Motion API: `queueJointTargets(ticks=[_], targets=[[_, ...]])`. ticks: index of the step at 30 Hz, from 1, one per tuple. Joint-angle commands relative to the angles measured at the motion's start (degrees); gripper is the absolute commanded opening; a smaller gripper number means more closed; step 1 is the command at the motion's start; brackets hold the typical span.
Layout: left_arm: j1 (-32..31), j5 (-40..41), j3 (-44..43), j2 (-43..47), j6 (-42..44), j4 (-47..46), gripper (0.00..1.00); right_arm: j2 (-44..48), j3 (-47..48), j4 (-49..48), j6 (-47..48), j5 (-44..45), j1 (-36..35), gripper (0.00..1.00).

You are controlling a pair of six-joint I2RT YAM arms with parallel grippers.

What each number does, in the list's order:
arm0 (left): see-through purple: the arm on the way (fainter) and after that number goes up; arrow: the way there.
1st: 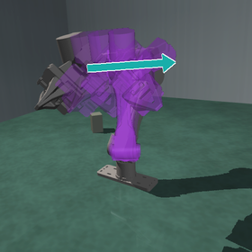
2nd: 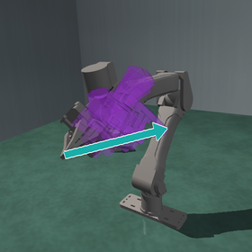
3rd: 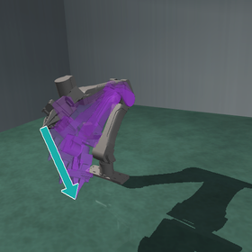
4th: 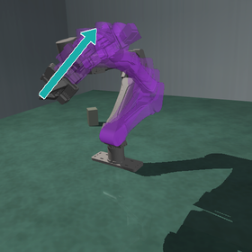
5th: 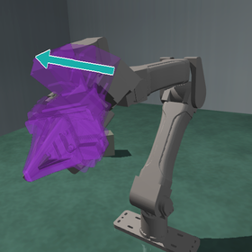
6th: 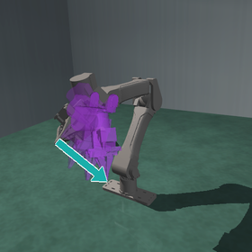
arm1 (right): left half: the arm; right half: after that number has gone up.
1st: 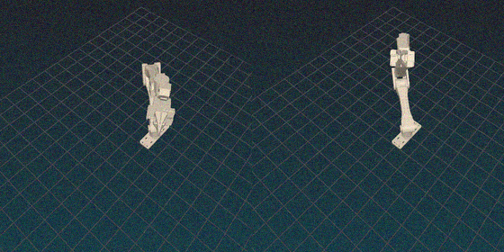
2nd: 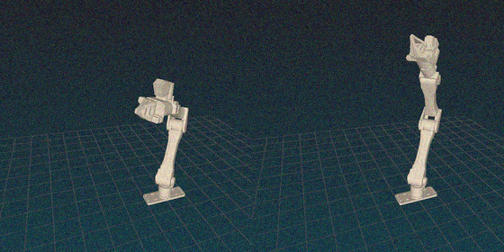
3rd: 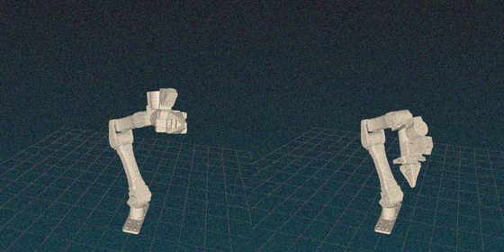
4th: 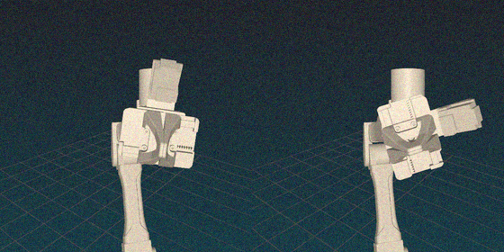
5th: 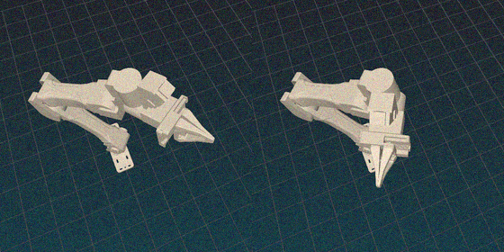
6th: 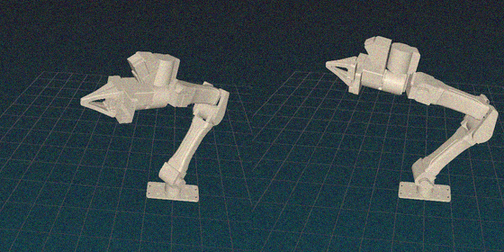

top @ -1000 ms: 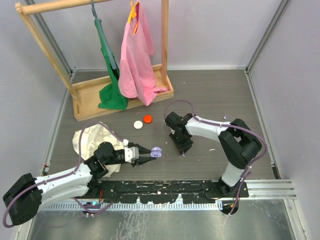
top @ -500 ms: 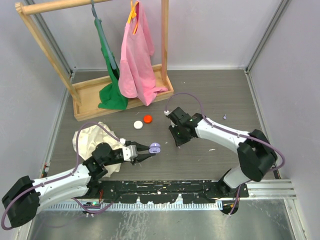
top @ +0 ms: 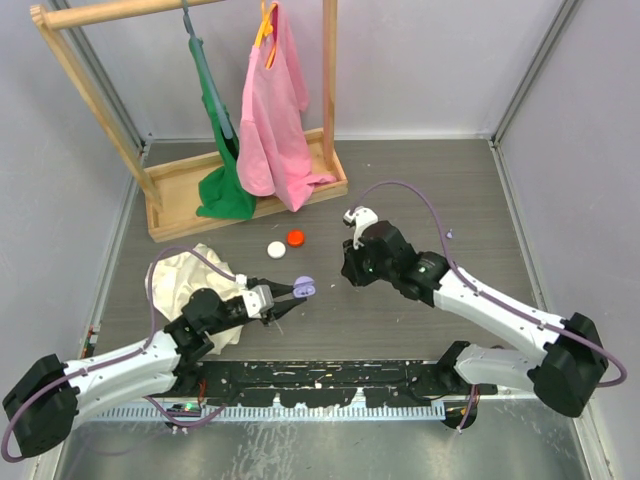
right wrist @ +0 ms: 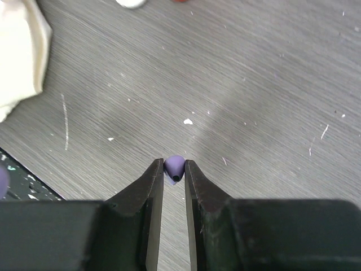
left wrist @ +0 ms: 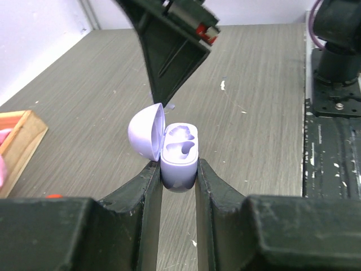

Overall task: Insert the wireless bluetooth earbuds into the charging case
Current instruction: Pick up the earbud from the center of the board, then place the earbud in the charging case.

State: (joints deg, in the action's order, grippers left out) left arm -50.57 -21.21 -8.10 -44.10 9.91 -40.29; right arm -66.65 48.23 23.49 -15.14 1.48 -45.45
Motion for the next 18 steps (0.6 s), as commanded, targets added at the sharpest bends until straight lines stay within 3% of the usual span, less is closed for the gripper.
queueJointTargets(ticks=[1,18], targets=[[-0.24,6.72,0.66,1.44,0.29,-5.0,0.0,5.67,-2.51,-11.61,-0.14,0.11,-1.23,0.17],[-0.18,9.48,1.06,-0.36,-0.72,-7.36,0.0,16.79,-18.24,-44.72,-2.0,-5.82,-7.02,0.17]])
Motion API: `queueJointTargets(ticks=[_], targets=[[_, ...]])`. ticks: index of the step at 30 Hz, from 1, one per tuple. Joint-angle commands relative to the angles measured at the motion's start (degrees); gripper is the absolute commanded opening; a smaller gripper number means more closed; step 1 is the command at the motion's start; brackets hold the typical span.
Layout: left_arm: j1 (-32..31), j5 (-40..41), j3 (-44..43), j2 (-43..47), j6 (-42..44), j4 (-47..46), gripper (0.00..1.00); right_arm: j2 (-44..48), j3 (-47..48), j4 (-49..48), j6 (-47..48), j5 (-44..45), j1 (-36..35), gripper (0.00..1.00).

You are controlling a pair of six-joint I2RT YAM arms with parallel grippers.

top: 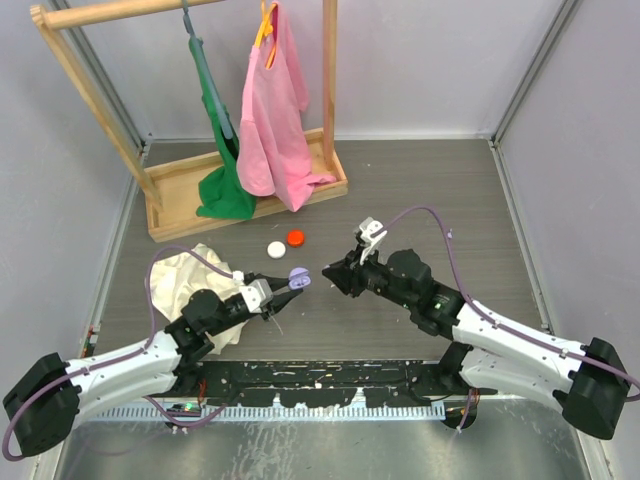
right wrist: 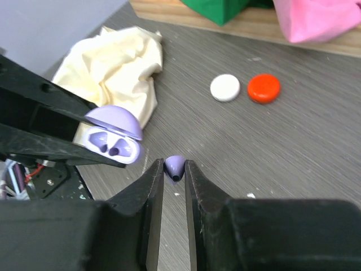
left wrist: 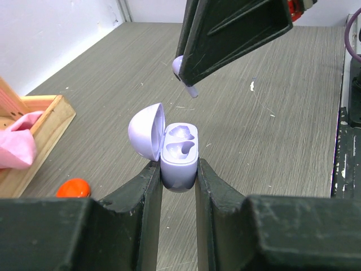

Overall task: Insert the wireless bluetooth earbuds into the charging case
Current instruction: Place the earbud in the charging case.

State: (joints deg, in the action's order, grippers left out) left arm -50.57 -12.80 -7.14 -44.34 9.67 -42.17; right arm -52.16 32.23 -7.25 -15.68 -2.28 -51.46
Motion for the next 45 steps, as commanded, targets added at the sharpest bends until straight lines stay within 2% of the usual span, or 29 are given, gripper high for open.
queueJointTargets(ticks=[1,6,15,25,34,45], targets=[[-0.22,1.03,0.09,-0.19,-0.57,-5.54,0.0,2.52,-3.02,-15.99,-1.62,-2.41,-1.34,0.17],[-0.18,-0.32,0.11,-0.89,-0.97,-6.37,0.0,1.48,-4.55,-22.39,-1.2,-3.25,-3.85,0.17],[-0.16,-1.9,0.31,-0.22,-1.7,-7.23,0.0,-1.91,-4.63,-26.59,0.92,-1.01,-7.16,0.18],[-0.15,-2.48,1.02,1.2,-2.3,-8.18,0.0,-4.62,-6.3,-30.28,0.7,0.59,-7.97,0.18],[-0.18,-2.15,1.38,2.06,-2.55,-8.5,0.0,-7.1,-6.94,-32.64,-0.39,-1.35,-8.36,0.18],[-0.18,-0.23,1.59,2.59,-2.68,-8.27,0.0,-5.88,-10.54,-38.27,-2.73,-2.4,-8.35,0.19]])
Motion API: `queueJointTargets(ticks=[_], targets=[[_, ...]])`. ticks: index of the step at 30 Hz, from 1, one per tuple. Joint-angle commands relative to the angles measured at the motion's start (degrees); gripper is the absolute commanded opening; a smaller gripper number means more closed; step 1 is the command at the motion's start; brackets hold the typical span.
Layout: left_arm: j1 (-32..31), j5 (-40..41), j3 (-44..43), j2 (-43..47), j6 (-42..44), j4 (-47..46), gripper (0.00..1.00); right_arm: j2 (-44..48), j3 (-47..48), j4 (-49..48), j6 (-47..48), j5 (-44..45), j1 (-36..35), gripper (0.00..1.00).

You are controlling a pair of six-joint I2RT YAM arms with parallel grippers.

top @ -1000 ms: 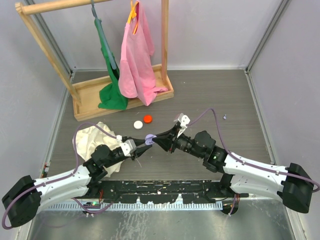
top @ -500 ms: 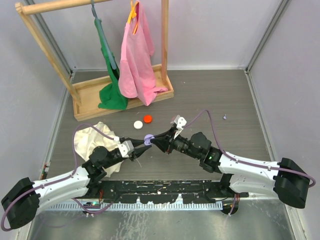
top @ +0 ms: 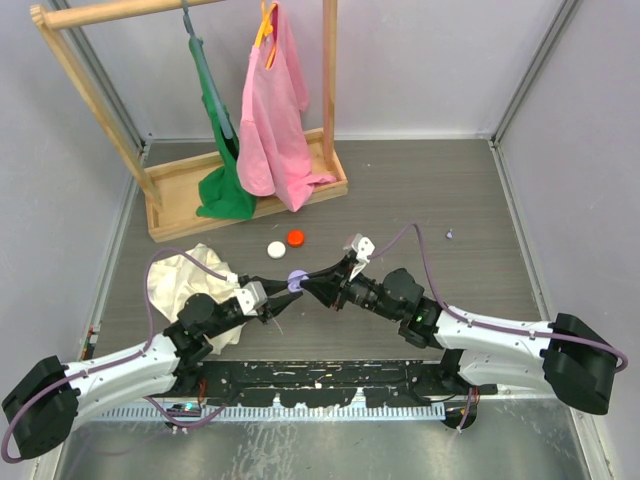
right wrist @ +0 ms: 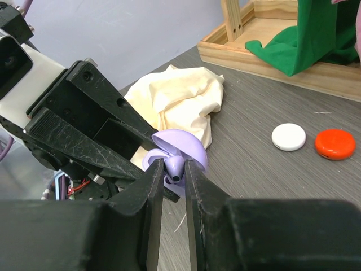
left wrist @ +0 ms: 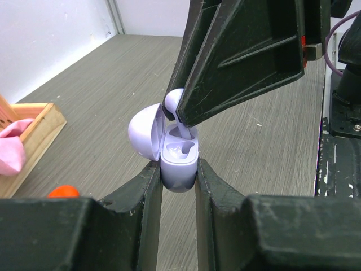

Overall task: Insert the wireless bluetooth earbuds into the charging case
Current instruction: Place the earbud in the charging case.

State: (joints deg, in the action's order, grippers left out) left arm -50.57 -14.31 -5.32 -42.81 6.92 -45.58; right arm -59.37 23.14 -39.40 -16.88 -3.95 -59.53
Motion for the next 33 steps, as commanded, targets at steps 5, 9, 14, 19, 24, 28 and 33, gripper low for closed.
queueJointTargets(ticks=[5,9,14,19,24,28,33], targets=[[-0.18,1.38,-0.33,0.98,0.02,-4.87,0.0,1.73,-2.46,-7.76,-2.67,-0.91,-0.27,0.19],[-0.22,1.52,-0.24,0.97,0.0,-4.81,0.0,1.06,-2.7,-9.09,-3.35,-1.65,-0.28,0.19],[-0.22,1.54,-0.22,1.06,0.03,-4.84,0.0,0.55,-3.11,-9.42,-3.5,-1.38,-0.27,0.19],[-0.22,1.56,-0.06,1.56,-0.06,-4.83,0.0,0.13,-4.47,-10.25,-3.68,-0.14,-0.27,0.2],[-0.22,1.4,-0.01,1.85,-0.06,-4.88,0.0,-1.2,-4.86,-10.25,-3.56,0.64,-0.31,0.22],[-0.15,0.76,-0.01,1.69,-0.08,-4.95,0.0,-1.24,-4.72,-9.97,-3.23,1.34,-0.25,0.29],[-0.16,0.08,-0.26,1.01,-0.02,-4.95,0.0,2.04,-3.34,-5.1,-1.68,3.55,-0.27,0.43]])
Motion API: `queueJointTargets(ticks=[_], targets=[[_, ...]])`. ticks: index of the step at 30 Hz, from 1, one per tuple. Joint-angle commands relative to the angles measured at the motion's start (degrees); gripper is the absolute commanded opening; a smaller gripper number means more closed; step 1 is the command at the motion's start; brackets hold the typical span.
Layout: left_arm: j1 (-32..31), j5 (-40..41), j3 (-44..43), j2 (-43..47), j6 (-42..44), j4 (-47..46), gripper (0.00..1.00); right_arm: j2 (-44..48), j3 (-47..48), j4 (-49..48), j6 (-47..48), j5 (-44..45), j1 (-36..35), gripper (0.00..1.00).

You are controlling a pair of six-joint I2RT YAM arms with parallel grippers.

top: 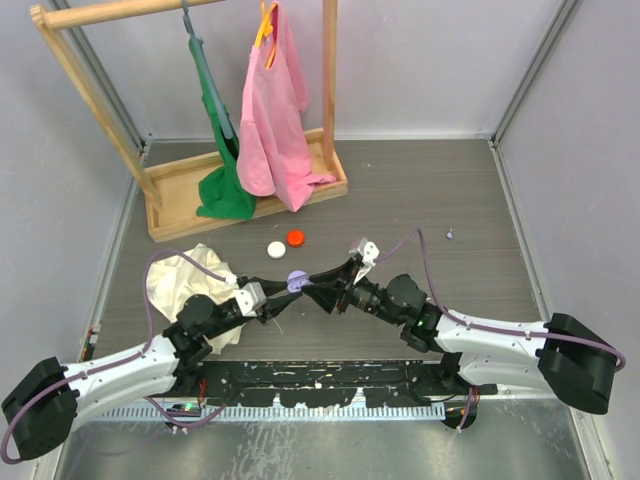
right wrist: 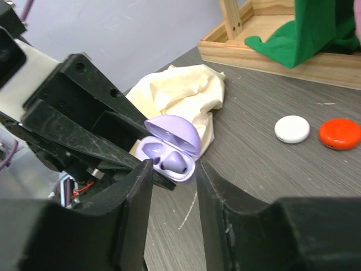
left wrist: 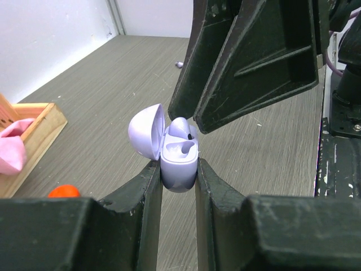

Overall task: Insert the wireless bluetooth earbuds into the charging case
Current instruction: Place the earbud in the charging case.

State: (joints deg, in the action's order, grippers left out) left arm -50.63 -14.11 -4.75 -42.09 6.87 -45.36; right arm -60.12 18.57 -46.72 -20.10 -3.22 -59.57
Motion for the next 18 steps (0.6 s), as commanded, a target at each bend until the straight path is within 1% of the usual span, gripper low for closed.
queueJointTargets(ticks=[1,5,10,15,18], targets=[[-0.11,-0.05,-0.93,0.13,0.07,-5.12,0.0,3.75,1.74,4.05,2.15,3.33,-0.25,0.45],[-0.13,0.28,-0.95,-0.09,0.16,-4.9,0.0,7.49,4.13,12.36,4.4,6.38,-0.27,0.54],[-0.11,0.95,-1.45,-0.59,0.41,-3.89,0.0,11.15,8.23,23.82,5.64,12.16,-0.25,0.61],[-0.14,3.19,-2.44,-1.37,0.56,-1.4,0.0,10.21,15.13,37.91,5.82,20.83,0.06,0.67],[-0.16,3.29,-2.37,-1.44,0.51,-1.52,0.0,8.69,18.06,43.27,5.74,23.68,1.26,0.7]])
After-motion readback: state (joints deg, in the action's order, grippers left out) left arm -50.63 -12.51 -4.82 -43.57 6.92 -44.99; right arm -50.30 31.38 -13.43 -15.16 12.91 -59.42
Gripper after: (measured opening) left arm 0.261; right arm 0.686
